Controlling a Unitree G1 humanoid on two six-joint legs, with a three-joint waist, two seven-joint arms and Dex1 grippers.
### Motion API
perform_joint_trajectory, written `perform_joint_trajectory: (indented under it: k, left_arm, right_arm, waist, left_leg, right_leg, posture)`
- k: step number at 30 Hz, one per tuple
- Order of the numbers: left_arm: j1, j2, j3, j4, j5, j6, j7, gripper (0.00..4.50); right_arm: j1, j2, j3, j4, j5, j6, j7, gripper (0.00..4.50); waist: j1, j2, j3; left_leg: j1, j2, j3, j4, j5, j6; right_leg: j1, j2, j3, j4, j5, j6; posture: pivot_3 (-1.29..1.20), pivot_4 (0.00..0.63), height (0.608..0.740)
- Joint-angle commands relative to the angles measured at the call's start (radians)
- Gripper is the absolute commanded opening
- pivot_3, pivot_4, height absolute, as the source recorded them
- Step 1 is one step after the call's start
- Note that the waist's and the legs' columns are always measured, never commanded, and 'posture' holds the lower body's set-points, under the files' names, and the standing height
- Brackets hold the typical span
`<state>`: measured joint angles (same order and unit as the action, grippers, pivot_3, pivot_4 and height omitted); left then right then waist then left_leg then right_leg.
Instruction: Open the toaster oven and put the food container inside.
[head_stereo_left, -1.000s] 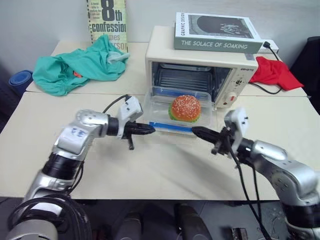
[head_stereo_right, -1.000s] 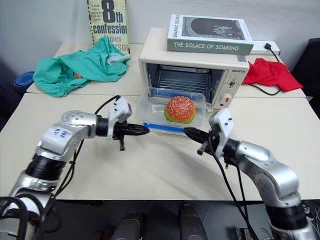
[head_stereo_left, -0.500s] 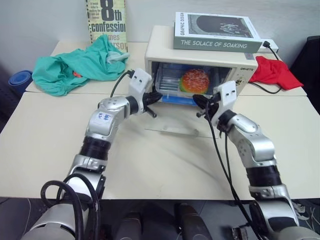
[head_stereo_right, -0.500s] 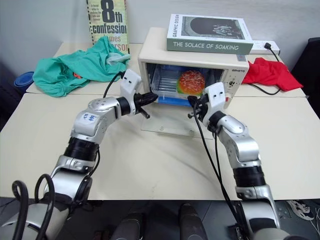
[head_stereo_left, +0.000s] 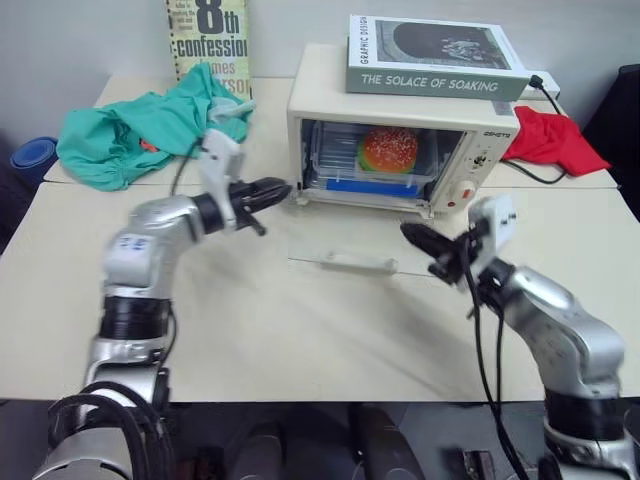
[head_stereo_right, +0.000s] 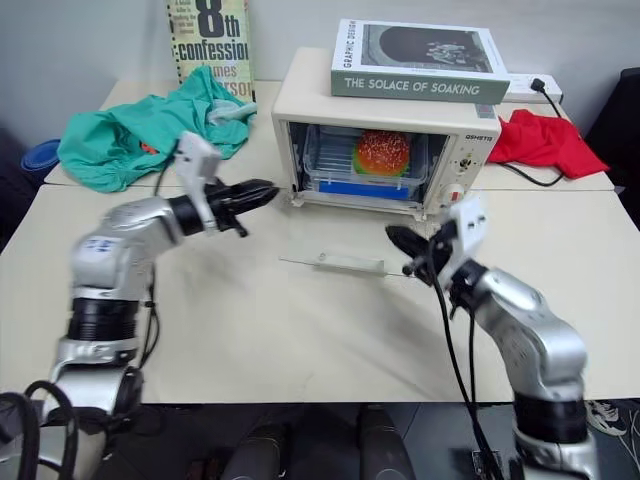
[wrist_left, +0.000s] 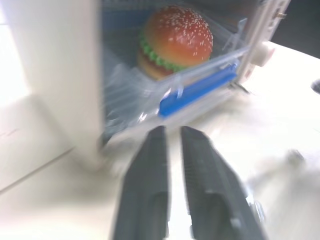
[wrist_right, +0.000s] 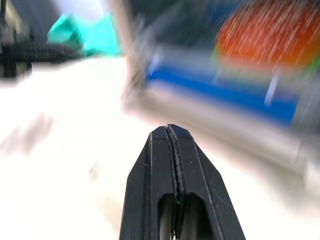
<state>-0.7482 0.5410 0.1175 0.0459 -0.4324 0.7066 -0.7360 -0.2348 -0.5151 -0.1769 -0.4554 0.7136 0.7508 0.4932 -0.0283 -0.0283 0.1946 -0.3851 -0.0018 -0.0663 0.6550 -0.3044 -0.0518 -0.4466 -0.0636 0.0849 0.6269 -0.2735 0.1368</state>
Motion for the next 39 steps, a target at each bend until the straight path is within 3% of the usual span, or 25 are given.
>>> perform_joint_trajectory:
  k: [1,6,7,10,16,22,26,31,36,39]
  left_arm:
    - [0.04,0.159,0.08,-0.169,-0.151,0.049,-0.208,1.92]
    - [0.063,0.3,0.074,-0.22,-0.189,0.041,-0.335,3.33]
    - [0.064,0.321,0.07,-0.227,-0.196,0.044,-0.359,3.79]
    - [0.062,0.374,0.058,-0.245,-0.203,0.04,-0.418,4.45]
    - [0.04,0.398,0.046,-0.25,-0.219,0.043,-0.445,4.45]
    - [0.031,0.4,0.026,-0.213,-0.188,0.004,-0.442,4.45]
    - [0.018,0.4,0.025,-0.177,-0.177,-0.016,-0.448,4.5]
    - [-0.007,0.414,0.026,-0.132,-0.168,-0.038,-0.47,4.5]
    - [-0.051,0.44,0.034,-0.057,-0.153,-0.06,-0.492,4.5]
    - [-0.062,0.449,0.035,-0.026,-0.144,-0.076,-0.503,4.5]
  right_arm:
    - [0.149,-0.03,-0.03,-0.149,0.032,0.054,-0.03,0.0]
    - [0.21,-0.012,0.031,-0.098,-0.065,0.014,-0.073,0.0]
    - [0.204,-0.004,0.041,-0.073,-0.085,0.007,-0.082,0.0]
    - [0.169,0.029,0.063,0.013,-0.146,-0.037,-0.108,0.0]
    - [0.063,0.08,0.083,0.144,-0.212,-0.109,-0.102,0.0]
    - [-0.051,0.035,-0.045,0.048,-0.069,-0.044,-0.059,0.0]
    - [-0.109,-0.1,-0.185,-0.023,0.098,0.071,-0.01,0.8]
    - [-0.063,-0.365,-0.311,-0.029,0.18,0.123,0.197,2.51]
    - [-0.027,-0.539,-0.41,0.037,0.195,0.133,0.346,4.19]
    - [-0.025,-0.567,-0.438,0.063,0.213,0.141,0.373,4.19]
  waist:
    - [0.0,0.0,0.0]
    - [-0.001,0.0,0.0]
    - [-0.001,0.0,0.0]
    - [-0.004,0.0,0.0]
    - [-0.006,0.0,0.0]
    - [-0.004,0.0,0.0]
    - [-0.002,0.001,0.001]
    - [0.002,0.001,0.001]
    - [-0.003,0.0,0.001]
    - [-0.004,0.0,0.001]
  left_leg:
    - [0.001,0.0,-0.001,0.001,0.0,0.0]
    - [0.005,-0.001,0.0,0.002,0.0,0.001]
    - [0.011,0.0,0.001,0.001,0.0,0.001]
    - [0.018,0.001,0.0,-0.003,0.0,0.002]
    - [0.017,0.001,0.0,-0.004,0.0,0.002]
    - [0.016,0.001,0.0,-0.004,0.0,0.002]
    - [0.016,0.001,0.0,-0.005,0.0,0.002]
    - [0.015,0.001,-0.001,-0.005,-0.001,0.003]
    - [0.016,0.001,0.001,-0.004,-0.001,0.004]
    - [0.017,0.002,0.001,-0.004,-0.001,0.004]
  right_leg:
    - [0.002,0.001,0.0,0.0,0.0,0.0]
    - [0.006,0.001,0.001,0.0,0.001,-0.001]
    - [0.011,0.001,0.001,-0.001,0.001,-0.001]
    - [0.019,0.003,0.0,-0.004,0.0,-0.002]
    - [0.017,0.003,0.0,-0.004,0.0,-0.003]
    - [0.016,0.002,0.0,-0.004,0.0,-0.003]
    - [0.016,0.002,0.0,-0.004,0.0,-0.003]
    - [0.017,0.002,-0.002,-0.006,0.0,-0.002]
    - [0.017,0.002,-0.001,-0.006,0.0,-0.002]
    - [0.017,0.003,0.0,-0.005,0.0,-0.002]
  posture:
    - [0.0,0.15,0.74]
    - [0.0,0.15,0.74]
    - [0.0,0.15,0.74]
    - [0.0,0.15,0.74]
    - [0.0,0.15,0.74]
    - [0.0,0.15,0.74]
    - [0.0,0.15,0.74]
    - [0.0,0.15,0.74]
    - [0.0,0.15,0.74]
    - [0.0,0.15,0.74]
